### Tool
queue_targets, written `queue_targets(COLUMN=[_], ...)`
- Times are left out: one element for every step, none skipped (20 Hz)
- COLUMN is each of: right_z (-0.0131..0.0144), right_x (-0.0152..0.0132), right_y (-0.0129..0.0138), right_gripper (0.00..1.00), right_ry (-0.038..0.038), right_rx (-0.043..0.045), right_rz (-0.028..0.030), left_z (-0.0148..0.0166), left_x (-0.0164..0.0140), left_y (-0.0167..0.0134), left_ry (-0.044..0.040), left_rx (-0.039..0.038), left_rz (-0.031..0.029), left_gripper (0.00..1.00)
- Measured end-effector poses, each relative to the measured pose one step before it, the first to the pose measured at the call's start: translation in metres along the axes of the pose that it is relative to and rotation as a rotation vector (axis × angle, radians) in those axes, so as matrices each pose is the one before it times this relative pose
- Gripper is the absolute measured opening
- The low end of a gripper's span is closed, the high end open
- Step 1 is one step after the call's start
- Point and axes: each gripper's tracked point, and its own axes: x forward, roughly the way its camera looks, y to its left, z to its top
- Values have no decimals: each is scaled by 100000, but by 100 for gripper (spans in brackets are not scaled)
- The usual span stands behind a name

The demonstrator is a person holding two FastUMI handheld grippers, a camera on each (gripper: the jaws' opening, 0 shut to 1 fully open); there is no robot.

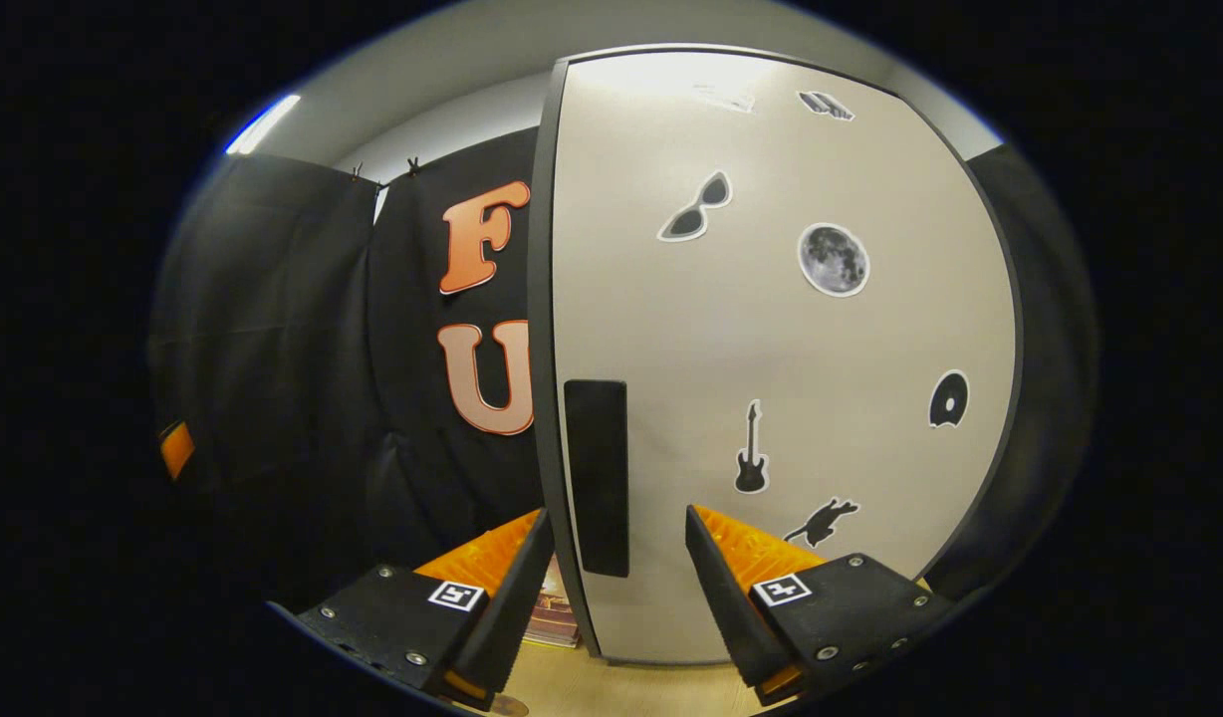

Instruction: Open the cabinet door with the right hand, grasp the bottle in the cabinet with the left hand and place it on the coaster, then close the cabinet door with the right hand.

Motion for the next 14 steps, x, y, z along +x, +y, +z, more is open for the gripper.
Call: queue_targets(right_z=[-288,-214,-245,-243,-254,-188,-214,-355,246,-179,91,-166,77,113], right_x=[713,497,461,348,291,341,315,223,-37,-35,-178,-4,-209,-131], right_y=[-101,-101,296,100,165,184,252,181,-76,-27,16,17,61,-25], right_gripper=[80,74,70,64,60,54,51,43,40,35,33,31,28,25], right_ry=[1060,1172,1034,861,683,575,791,1983,-796,1711,-363,958,23,-35], right_rx=[215,335,750,599,441,808,1158,578,-1042,-1035,485,2566,1715,-31], right_rz=[-1867,-1493,317,-455,-84,-138,197,-166,471,606,506,979,930,724], left_z=[-84,-151,-206,-208,-128,-126,-12,11,-146,111,23,33,19,167], left_x=[-67,-34,24,112,-44,5,-32,-41,-169,-50,48,38,119,169], left_y=[296,209,208,57,29,18,-4,-152,-26,-150,-137,-62,-196,-387], left_ry=[279,283,381,403,402,336,281,141,38,-20,202,502,358,83], left_rx=[-84,-64,68,265,207,71,-7,-26,29,168,151,153,262,319], left_rz=[409,297,86,115,-31,-45,-214,-266,-342,-367,-277,-158,-13,-261], left_gripper=[94,94,95,94,94,94,94,94,94,94,94,94,94,94])
